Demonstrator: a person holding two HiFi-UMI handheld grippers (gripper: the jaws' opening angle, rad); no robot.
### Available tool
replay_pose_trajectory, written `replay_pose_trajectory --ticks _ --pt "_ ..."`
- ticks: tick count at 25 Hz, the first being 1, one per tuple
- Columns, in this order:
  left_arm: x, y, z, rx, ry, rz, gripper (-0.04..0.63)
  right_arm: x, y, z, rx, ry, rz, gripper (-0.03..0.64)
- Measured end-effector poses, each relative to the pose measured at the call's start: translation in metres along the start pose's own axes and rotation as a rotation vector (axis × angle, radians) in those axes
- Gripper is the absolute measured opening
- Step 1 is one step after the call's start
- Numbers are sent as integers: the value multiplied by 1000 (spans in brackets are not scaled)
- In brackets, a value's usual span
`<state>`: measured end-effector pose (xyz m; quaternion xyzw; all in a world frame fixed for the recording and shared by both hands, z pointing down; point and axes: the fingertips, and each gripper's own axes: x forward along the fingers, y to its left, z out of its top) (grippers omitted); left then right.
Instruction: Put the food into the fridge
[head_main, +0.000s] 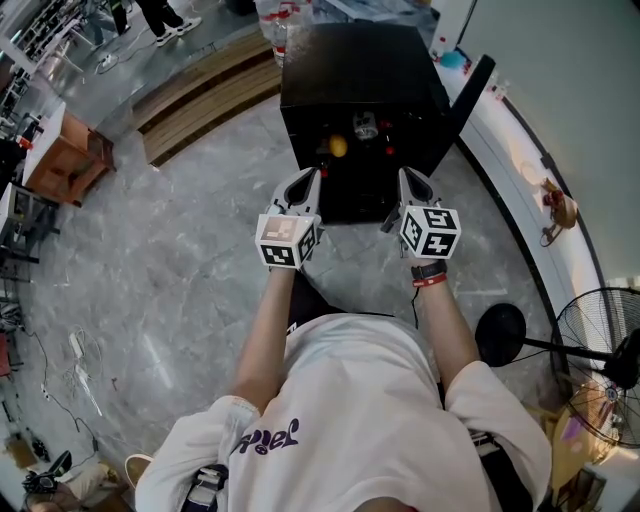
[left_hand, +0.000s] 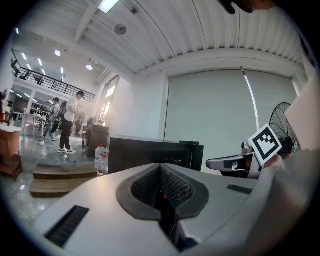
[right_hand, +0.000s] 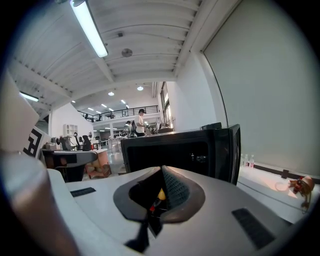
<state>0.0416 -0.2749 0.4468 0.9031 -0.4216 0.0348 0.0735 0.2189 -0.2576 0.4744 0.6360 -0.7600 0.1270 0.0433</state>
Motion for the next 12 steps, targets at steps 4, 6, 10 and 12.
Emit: replay_pose_trajectory --ticks 4,6,10,12 --pt "-4 0 -5 -22 3 -8 17 -2 -1 -7 15 18 15 12" --pt "-4 2 -11 -25 17 -9 17 -2 -1 -13 24 31 25 12" --pt "-8 18 -23 -25 60 5 17 -2 16 -24 -2 104 127 12" --pt "-11 31 -31 -8 90 23 17 -5 31 -33 -35 175 226 12"
